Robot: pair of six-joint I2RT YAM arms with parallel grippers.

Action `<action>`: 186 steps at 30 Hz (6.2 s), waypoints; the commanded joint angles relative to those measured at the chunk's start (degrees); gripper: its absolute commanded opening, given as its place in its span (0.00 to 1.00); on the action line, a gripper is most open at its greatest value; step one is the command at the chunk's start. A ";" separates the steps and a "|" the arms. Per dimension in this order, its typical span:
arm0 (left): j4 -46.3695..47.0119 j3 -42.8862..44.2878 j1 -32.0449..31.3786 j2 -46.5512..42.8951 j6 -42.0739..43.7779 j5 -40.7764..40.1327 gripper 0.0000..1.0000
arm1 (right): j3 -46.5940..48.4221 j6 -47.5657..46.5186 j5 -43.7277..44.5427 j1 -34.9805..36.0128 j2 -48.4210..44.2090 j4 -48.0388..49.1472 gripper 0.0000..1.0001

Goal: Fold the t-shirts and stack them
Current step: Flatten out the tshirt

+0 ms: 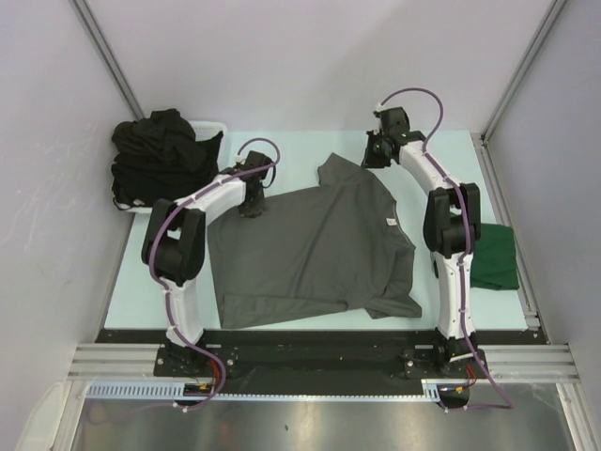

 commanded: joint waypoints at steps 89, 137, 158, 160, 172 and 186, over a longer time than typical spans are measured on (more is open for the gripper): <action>2.30 30.06 2.10 17.96 6.50 6.07 0.00 | 8.46 -7.18 10.75 -4.05 1.06 -12.40 0.00; -4.11 26.64 7.28 21.66 8.08 5.55 0.00 | 4.76 -6.92 10.93 -9.94 2.11 -16.00 0.00; -6.14 24.18 8.25 19.02 9.05 3.88 0.00 | 8.19 -6.57 7.76 -9.59 8.08 -20.22 0.00; -5.61 22.69 8.25 18.23 9.05 3.97 0.00 | 8.80 -6.57 8.11 -9.15 9.22 -20.83 0.00; -5.34 21.80 8.34 17.26 9.75 4.32 0.00 | 11.70 -8.15 12.94 -9.15 13.45 -21.80 0.00; -6.05 22.15 8.69 16.73 10.46 4.23 0.00 | 11.96 -11.13 17.78 -12.05 12.57 -20.22 0.00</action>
